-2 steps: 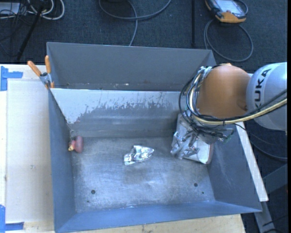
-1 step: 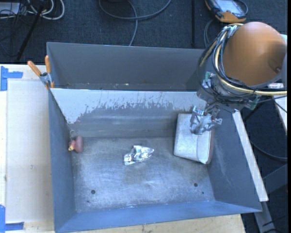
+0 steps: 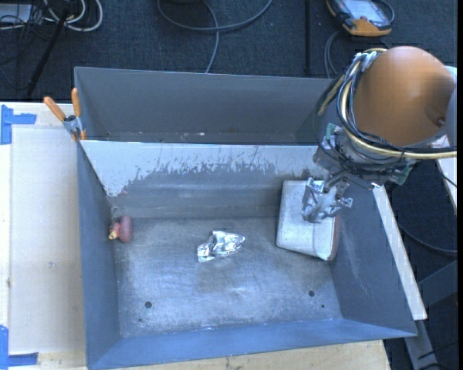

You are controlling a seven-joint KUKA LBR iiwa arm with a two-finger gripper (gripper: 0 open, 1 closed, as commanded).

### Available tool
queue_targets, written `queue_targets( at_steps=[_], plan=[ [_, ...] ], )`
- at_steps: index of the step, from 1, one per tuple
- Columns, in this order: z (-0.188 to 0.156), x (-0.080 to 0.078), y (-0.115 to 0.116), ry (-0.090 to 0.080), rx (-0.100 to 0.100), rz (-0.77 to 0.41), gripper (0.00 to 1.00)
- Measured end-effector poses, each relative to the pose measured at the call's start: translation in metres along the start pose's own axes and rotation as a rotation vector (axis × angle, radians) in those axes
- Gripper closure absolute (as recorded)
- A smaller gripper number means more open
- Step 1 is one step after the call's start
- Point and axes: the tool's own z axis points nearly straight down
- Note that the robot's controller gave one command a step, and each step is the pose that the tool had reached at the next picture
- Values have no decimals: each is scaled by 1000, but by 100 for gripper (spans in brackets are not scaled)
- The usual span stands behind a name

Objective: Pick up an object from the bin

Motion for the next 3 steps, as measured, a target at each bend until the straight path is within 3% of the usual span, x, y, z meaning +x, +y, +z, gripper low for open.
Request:
queue_targets(
  at_steps=[1,2,3],
  plan=[
    [51,-5,9,1,-5,-121,100],
    [12,4,18,-1,4,-98,100],
    [69,4,83,5,-9,1,100]
  ],
)
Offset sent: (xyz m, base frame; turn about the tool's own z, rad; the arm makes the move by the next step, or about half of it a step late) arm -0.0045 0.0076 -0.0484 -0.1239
